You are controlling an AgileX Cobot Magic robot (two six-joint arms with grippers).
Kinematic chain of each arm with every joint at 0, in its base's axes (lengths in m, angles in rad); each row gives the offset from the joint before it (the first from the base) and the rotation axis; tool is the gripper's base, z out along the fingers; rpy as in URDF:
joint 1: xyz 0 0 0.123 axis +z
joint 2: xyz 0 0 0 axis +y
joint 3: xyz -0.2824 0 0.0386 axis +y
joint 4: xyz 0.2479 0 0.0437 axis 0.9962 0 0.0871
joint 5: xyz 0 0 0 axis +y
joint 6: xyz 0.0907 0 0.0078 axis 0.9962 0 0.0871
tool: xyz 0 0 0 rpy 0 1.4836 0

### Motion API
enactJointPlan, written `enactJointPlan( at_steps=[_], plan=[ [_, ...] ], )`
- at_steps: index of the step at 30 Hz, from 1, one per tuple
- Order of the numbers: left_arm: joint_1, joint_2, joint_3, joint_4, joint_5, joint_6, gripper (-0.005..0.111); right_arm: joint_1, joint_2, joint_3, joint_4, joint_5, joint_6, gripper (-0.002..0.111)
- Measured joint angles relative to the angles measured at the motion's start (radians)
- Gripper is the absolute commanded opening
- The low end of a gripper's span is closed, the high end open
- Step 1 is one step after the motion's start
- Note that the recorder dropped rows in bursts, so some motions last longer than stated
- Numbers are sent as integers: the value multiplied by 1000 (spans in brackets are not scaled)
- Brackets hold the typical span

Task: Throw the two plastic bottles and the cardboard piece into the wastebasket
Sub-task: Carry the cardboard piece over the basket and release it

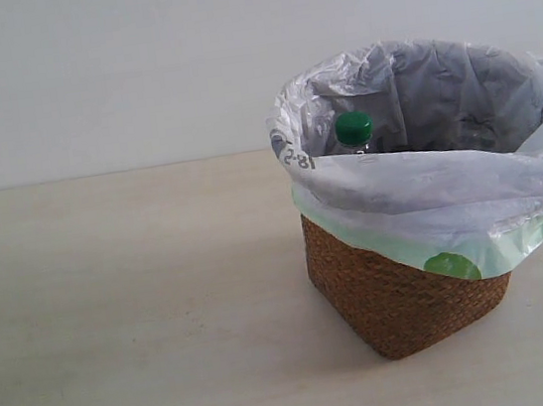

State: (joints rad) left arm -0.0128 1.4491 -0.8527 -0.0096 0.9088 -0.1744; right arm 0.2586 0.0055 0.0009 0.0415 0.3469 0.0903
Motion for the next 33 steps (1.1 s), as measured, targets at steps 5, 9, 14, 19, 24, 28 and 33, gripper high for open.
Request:
enactJointPlan(
  at_steps=[5,9,14,19,24,28,33],
  plan=[
    [2,81,-23,-327,-89,270,4,0,0,0,0,0,0,13],
    [-52,159,-179,-808,-29,648,4,0,0,0,0,0,0,13],
    [-239,219,-649,-1170,122,743,64,0,0,0,0,0,0,13],
    [-504,347,-1256,-656,167,150,91,0,0,0,0,0,0,13],
    [-532,386,-1325,-160,301,-103,91,0,0,0,0,0,0,13],
    [-532,384,-1304,-48,311,-120,91,0,0,0,0,0,0,13],
    [-532,384,-1231,16,311,-102,91,0,0,0,0,0,0,13]
  ],
)
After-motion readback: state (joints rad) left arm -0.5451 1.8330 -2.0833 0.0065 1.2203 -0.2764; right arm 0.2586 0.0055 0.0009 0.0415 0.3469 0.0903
